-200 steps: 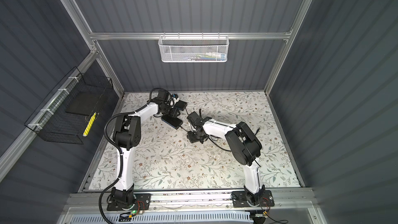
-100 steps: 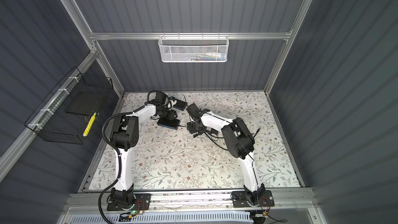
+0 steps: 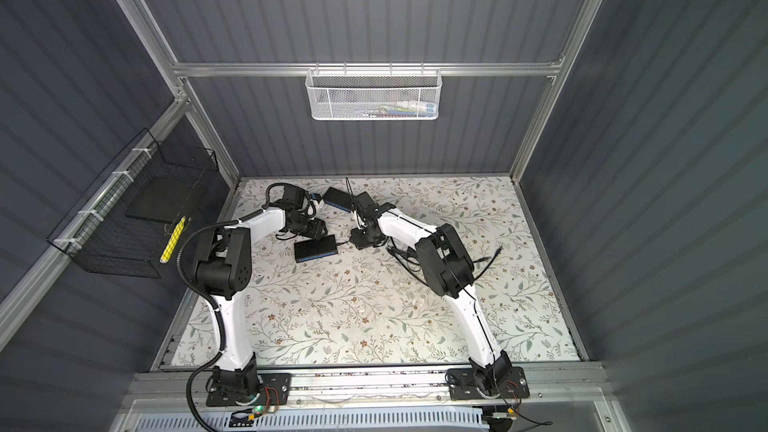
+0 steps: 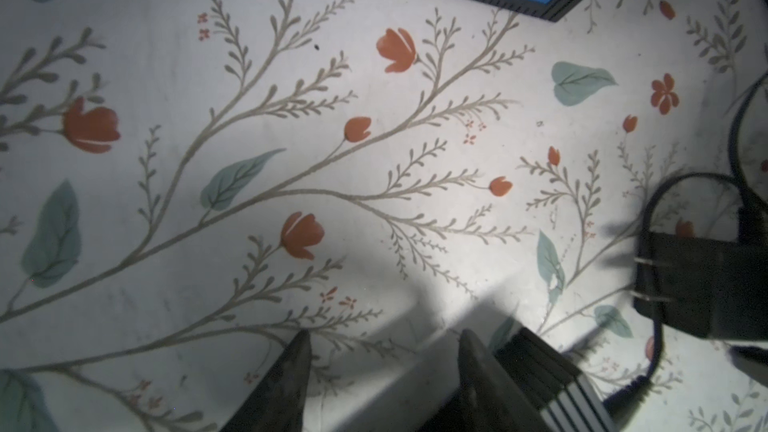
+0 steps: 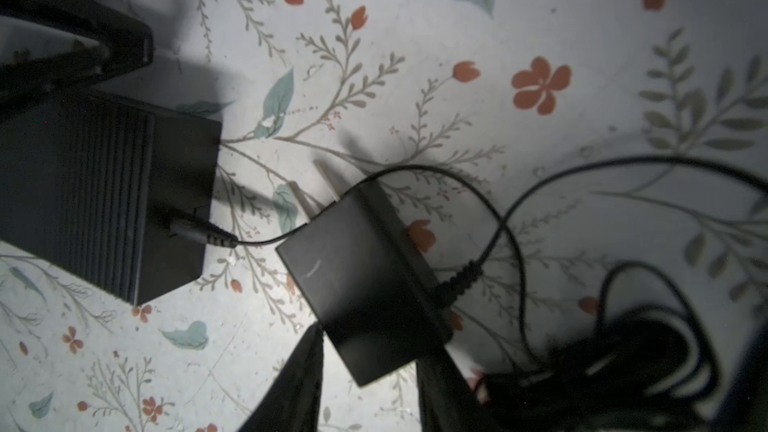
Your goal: Insert the plug into the switch port
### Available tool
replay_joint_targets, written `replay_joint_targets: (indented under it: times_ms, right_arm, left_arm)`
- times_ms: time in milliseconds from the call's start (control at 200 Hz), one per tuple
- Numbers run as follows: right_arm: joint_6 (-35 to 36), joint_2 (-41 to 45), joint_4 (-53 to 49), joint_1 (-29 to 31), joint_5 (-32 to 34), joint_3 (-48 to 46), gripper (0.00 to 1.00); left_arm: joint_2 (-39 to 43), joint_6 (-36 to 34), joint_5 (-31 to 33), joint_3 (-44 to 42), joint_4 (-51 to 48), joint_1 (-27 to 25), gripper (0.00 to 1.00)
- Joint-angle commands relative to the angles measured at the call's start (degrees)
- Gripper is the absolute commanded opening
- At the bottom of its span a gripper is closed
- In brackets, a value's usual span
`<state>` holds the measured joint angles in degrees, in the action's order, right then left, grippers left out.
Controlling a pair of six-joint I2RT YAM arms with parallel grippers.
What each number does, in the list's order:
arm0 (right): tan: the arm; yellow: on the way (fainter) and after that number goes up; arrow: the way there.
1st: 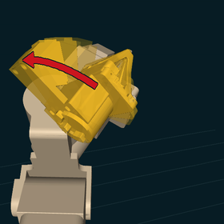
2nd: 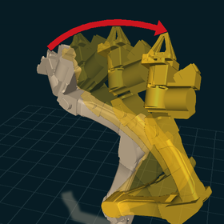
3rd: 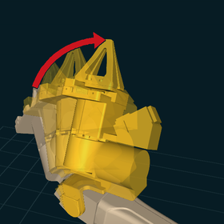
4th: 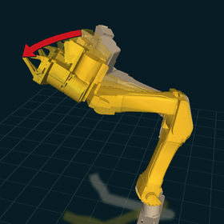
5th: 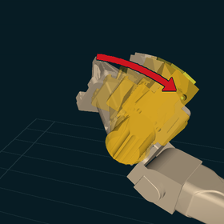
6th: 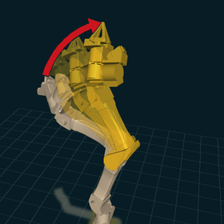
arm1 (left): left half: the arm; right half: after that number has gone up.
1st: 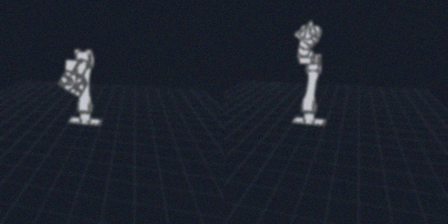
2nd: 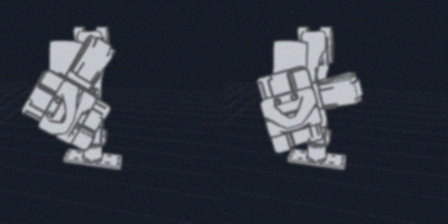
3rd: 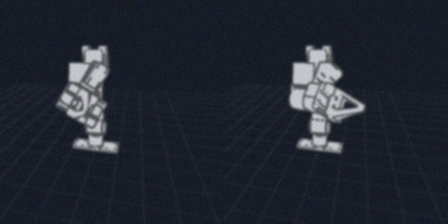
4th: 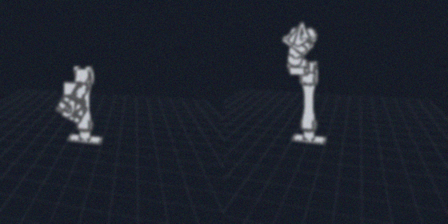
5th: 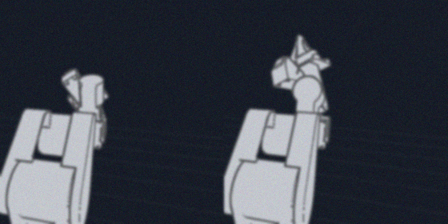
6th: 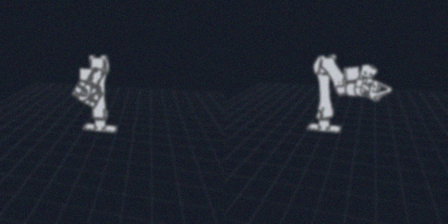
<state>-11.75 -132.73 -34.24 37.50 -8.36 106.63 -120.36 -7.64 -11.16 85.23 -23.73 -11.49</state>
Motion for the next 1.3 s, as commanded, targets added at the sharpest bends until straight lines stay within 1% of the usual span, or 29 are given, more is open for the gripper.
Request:
replay_joint_targets:
  times_ms: [0, 60, 210, 310, 400, 470, 575, 660, 685, 800, 911, 976, 996, 1026, 1126, 1296]
  right_arm:
    - [1.9, 3.5, -2.4, -0.4, 1.2, -0.8, 0.4]
    - [2.3, 6.3, -2.5, -1.1, 1.7, -3.7, 0.4]
    - [3.0, 16.5, -2.7, -3.1, 3.3, -12.7, 0.4]
    - [4.5, 22.4, -4.4, -3.8, 6.2, -18.6, 0.41]
    - [5.7, 26.1, -6.4, -4.4, 9.7, -23.2, 0.4]
    - [5.9, 27.9, -6.0, -5.1, 9.7, -26.7, 0.39]
    - [6.2, 27.7, -6.8, -4.9, 8.8, -28.2, 0.37]
    - [6.6, 26.4, -7.7, -4.1, 9.9, -28.2, 0.36]
    - [6.7, 26.0, -7.8, -3.9, 10.2, -28.2, 0.35]
    - [6.9, 24.4, -7.3, -3.7, 10.7, -28.1, 0.34]
    - [7.2, 22.6, -6.6, -3.7, 11.1, -28.0, 0.34]
    - [7.3, 21.4, -6.9, -3.7, 11.8, -27.6, 0.33]
    - [7.3, 21.1, -7.1, -3.7, 12.0, -27.4, 0.33]
    - [7.2, 20.9, -7.2, -3.7, 12.1, -27.3, 0.33]
    - [7.0, 21.0, -6.5, -3.7, 12.0, -28.0, 0.32]
    - [6.8, 20.5, -5.7, -3.6, 11.7, -28.9, 0.3]
  left_arm:
    - [2.7, 1.1, -0.1, -0.6, -0.8, -0.2, 0.57]
    - [3.2, 1.4, -0.3, -0.2, -0.6, -0.1, 0.57]
    - [5.5, 2.2, -0.7, 0.6, -0.3, -0.1, 0.58]
    - [8.5, 3.1, -0.3, 0.4, 1.1, 0.0, 0.59]
    - [11.6, 4.0, -1.0, 0.0, 2.3, 0.0, 0.6]
    - [14.3, 4.8, -1.8, -0.3, 3.5, 0.0, 0.6]
    - [17.8, 6.5, -2.7, -1.6, 4.7, 0.1, 0.61]
    - [21.0, 8.6, -2.9, -3.7, 6.0, 0.6, 0.61]
    - [21.9, 9.1, -2.9, -6.4, 6.3, 0.8, 0.61]
    - [26.2, 11.5, -3.6, -12.2, 8.2, 2.8, 0.61]
    - [29.2, 16.5, -4.6, -17.3, 12.5, 4.4, 0.61]
    - [29.7, 19.9, -7.2, -19.4, 15.4, 4.4, 0.61]
    - [29.6, 20.8, -9.5, -19.7, 16.1, 4.5, 0.61]
    - [29.5, 21.8, -10.5, -20.1, 16.8, 4.5, 0.61]
    - [29.1, 23.1, -11.6, -20.8, 18.1, 4.4, 0.6]
    - [28.6, 22.9, -12.3, -20.5, 17.9, 4.4, 0.6]
